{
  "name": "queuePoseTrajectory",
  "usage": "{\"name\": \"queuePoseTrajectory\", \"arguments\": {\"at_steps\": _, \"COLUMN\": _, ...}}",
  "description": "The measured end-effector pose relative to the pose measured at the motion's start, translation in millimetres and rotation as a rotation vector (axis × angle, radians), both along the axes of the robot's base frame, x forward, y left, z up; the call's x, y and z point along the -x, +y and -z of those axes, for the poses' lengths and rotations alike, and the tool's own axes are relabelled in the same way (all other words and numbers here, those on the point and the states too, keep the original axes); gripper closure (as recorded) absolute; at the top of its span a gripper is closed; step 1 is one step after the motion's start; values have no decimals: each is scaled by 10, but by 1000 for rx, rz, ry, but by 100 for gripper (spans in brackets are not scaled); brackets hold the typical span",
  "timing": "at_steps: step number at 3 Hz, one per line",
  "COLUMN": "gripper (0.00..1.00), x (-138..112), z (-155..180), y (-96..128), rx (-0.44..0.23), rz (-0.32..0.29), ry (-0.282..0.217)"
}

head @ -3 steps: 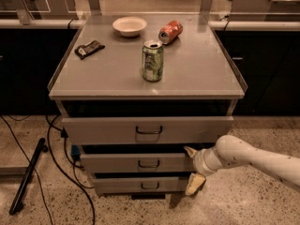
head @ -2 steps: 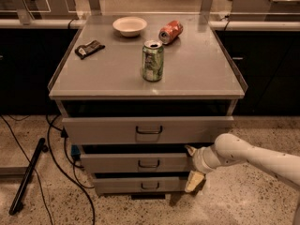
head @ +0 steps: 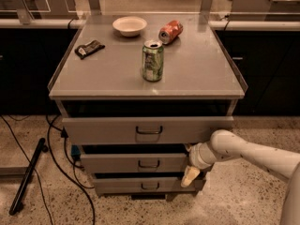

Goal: Open middle drawer

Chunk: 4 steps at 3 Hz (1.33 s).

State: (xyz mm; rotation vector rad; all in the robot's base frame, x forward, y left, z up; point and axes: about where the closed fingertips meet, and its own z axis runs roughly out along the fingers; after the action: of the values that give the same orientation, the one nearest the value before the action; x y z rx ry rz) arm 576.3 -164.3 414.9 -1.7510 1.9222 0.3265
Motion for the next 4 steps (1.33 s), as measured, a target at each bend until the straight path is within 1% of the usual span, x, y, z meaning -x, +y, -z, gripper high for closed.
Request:
{"name": "queuePoseTrajectory", "arguments": {"at_steps": 1, "gripper": 0, "x": -81, "z": -16, "y": 69, "rx": -10, "rz": 1, "ry": -6}}
{"name": "queuePoseTrajectory", "arguments": {"at_steps": 2, "gripper": 12, "x": -81, "z": -16, "y": 69, "rx": -10, "rz": 1, "ry": -6}}
{"name": "queuePoseTrajectory", "arguments": {"at_steps": 3, "gripper": 30, "x": -81, "z": -16, "y": 69, "rx": -10, "rz": 1, "ry": -6}}
{"name": "queuePoseTrajectory", "arguments": {"at_steps": 4, "gripper": 55, "x": -64, "z": -16, "y": 66, "rx": -10, "rz": 1, "ry": -6}}
